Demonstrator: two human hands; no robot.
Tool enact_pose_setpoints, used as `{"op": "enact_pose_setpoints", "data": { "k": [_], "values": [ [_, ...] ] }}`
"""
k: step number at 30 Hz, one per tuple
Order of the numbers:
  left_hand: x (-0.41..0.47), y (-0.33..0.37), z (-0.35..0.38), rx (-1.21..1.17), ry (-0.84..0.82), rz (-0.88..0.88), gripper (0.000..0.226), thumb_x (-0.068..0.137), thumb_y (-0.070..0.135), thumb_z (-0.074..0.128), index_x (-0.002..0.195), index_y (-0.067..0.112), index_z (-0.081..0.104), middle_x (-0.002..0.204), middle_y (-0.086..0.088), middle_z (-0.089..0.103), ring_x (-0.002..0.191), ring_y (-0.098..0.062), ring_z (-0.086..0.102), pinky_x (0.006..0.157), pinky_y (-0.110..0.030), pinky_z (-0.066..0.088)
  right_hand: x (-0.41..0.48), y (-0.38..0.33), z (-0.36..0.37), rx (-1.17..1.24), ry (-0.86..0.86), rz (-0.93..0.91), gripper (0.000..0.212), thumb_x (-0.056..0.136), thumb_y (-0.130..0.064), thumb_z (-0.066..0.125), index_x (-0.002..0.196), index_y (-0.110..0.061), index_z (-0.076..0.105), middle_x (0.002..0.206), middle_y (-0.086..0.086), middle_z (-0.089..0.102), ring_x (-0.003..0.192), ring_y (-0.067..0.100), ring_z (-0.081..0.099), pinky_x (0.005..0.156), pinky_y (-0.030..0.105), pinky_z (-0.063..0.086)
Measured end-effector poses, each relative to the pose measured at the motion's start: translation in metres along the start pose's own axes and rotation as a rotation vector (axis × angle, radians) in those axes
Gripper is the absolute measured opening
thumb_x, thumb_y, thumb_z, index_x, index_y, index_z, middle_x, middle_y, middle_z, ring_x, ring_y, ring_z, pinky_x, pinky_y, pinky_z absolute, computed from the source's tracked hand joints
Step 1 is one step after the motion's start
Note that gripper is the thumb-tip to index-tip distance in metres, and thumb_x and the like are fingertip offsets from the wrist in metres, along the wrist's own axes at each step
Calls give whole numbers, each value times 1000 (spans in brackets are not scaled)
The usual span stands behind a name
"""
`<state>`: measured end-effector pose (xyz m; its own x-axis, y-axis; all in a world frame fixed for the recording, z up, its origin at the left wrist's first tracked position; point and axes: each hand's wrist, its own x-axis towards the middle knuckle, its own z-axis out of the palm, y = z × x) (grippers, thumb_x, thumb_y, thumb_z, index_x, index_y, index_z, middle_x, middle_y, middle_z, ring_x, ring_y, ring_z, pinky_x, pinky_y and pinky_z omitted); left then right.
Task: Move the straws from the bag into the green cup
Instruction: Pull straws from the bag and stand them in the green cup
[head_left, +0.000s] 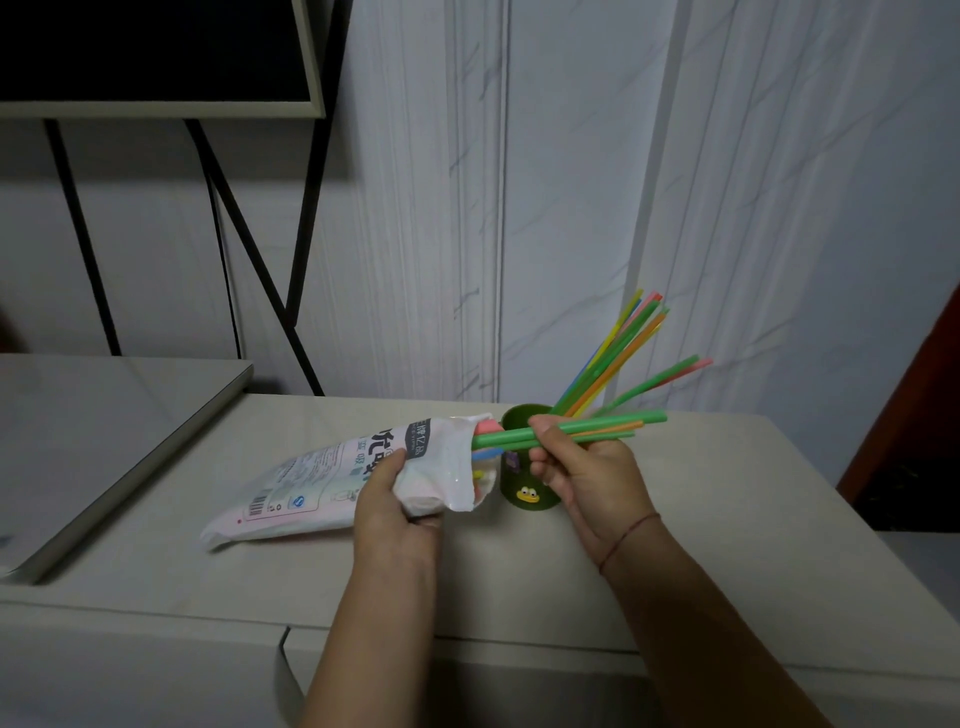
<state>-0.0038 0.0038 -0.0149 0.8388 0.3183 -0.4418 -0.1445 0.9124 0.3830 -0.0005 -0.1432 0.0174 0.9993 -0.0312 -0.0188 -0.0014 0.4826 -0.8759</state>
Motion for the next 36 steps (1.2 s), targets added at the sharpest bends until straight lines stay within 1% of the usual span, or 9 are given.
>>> {"op": "enact_pose_setpoints", "data": {
  "k": [3, 5, 9, 13, 16, 20, 25, 30, 36],
  "values": [
    [4, 9, -2, -9, 5, -8, 41, 90, 6, 55, 131, 12, 50, 111, -8, 67, 97, -26, 65, 45, -50, 55, 4, -14, -9, -33, 57, -47, 9, 86, -1, 59, 78, -1, 62, 59, 7, 56, 43, 5, 55, 45, 14, 47],
    [4, 14, -2, -15, 2, -10, 28, 92, 7, 53, 119, 14, 53, 99, -7, 65, 85, -23, 63, 35, -43, 52, 7, -26, -19, -26, 91, -69, 10, 86, -1, 60, 76, -1, 61, 53, 2, 57, 41, 3, 54, 45, 13, 47],
    [7, 19, -5, -33, 22, 11, 33, 90, 5, 54, 121, 15, 50, 103, -6, 67, 93, -22, 64, 54, -44, 56, 11, -46, -42, -28, 134, -94, 9, 85, -1, 62, 76, 0, 61, 46, -6, 59, 41, 2, 53, 45, 12, 47],
    [4, 20, -5, -12, 18, 12, 13, 90, 5, 55, 100, 13, 55, 81, -4, 69, 81, -19, 63, 44, -37, 55, 15, -58, -58, -36, 181, -132, 10, 85, -3, 62, 75, -3, 61, 45, -7, 60, 41, 2, 54, 46, 11, 48],
    [-3, 18, -1, 6, 37, 9, 9, 91, 5, 55, 95, 13, 53, 84, -5, 64, 77, -19, 61, 37, -33, 53, 17, -64, -66, -44, 223, -175, 10, 84, -4, 63, 74, -4, 61, 44, -6, 60, 41, 2, 55, 47, 11, 49],
    [-7, 16, 0, 23, 50, 2, 12, 90, 5, 55, 83, 14, 52, 62, -4, 68, 73, -18, 61, 34, -29, 51, 20, -66, -74, -73, 278, -233, 11, 83, -5, 65, 72, -4, 61, 42, -7, 59, 40, 2, 56, 47, 10, 49],
    [-13, 15, 3, 11, 31, 16, 13, 92, 5, 54, 83, 14, 50, 62, -5, 69, 53, -18, 67, 32, -29, 49, 23, -67, -82, -144, 327, -306, 8, 82, -5, 66, 75, -6, 63, 42, -5, 60, 39, 3, 55, 46, 10, 49],
    [-12, 13, 3, 5, 38, 20, 13, 91, 3, 54, 87, 15, 50, 84, -4, 63, 72, -17, 61, 32, -30, 50, 25, -62, -76, -303, 322, -369, 10, 83, -5, 66, 73, -8, 65, 51, 1, 61, 39, 3, 57, 48, 12, 51],
    [-11, 10, 3, 7, 30, 8, 17, 92, 4, 54, 102, 17, 53, 88, -4, 63, 75, -19, 61, 32, -32, 49, 29, -48, -60, -413, 252, -369, 12, 84, -7, 65, 73, -13, 65, 61, 7, 61, 40, 2, 56, 49, 12, 52]
  ]
}}
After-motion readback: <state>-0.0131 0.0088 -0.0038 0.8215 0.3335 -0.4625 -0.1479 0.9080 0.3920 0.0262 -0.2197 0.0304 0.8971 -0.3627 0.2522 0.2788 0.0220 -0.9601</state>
